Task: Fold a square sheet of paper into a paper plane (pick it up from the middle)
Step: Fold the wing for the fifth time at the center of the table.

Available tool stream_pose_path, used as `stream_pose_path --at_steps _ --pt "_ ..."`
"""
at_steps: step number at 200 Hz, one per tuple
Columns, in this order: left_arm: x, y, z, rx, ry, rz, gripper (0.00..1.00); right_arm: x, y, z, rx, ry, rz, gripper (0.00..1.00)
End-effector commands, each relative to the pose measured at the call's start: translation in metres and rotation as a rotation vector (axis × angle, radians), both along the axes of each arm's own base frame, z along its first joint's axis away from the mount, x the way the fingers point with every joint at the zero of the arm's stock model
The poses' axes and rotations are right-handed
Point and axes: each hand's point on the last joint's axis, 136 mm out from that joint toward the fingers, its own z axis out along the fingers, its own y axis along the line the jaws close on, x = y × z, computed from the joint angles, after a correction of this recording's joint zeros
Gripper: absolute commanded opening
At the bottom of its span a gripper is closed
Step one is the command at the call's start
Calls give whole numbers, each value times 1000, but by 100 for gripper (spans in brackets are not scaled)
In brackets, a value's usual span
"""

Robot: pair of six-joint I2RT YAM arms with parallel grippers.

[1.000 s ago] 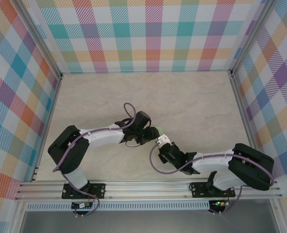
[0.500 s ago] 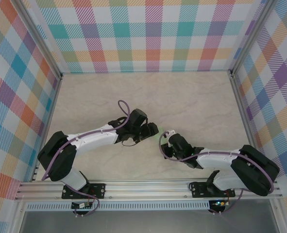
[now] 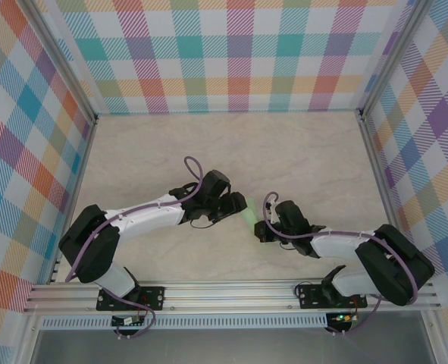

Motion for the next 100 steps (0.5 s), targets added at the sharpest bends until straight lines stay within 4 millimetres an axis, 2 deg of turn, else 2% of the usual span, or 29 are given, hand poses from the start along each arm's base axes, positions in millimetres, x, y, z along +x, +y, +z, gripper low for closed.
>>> stream_pose_path --at_steps 1,53,100 --pt "-4 -4 -6 -6 21 -18 65 -6 4 -3 54 75 -15 7" --pt "-4 -14 -11 -41 40 -34 59 -11 -8 -18 31 140 -80 7" --pt "-1 -37 -15 -118 60 -75 44 -10 -12 -19 49 166 -120 8"
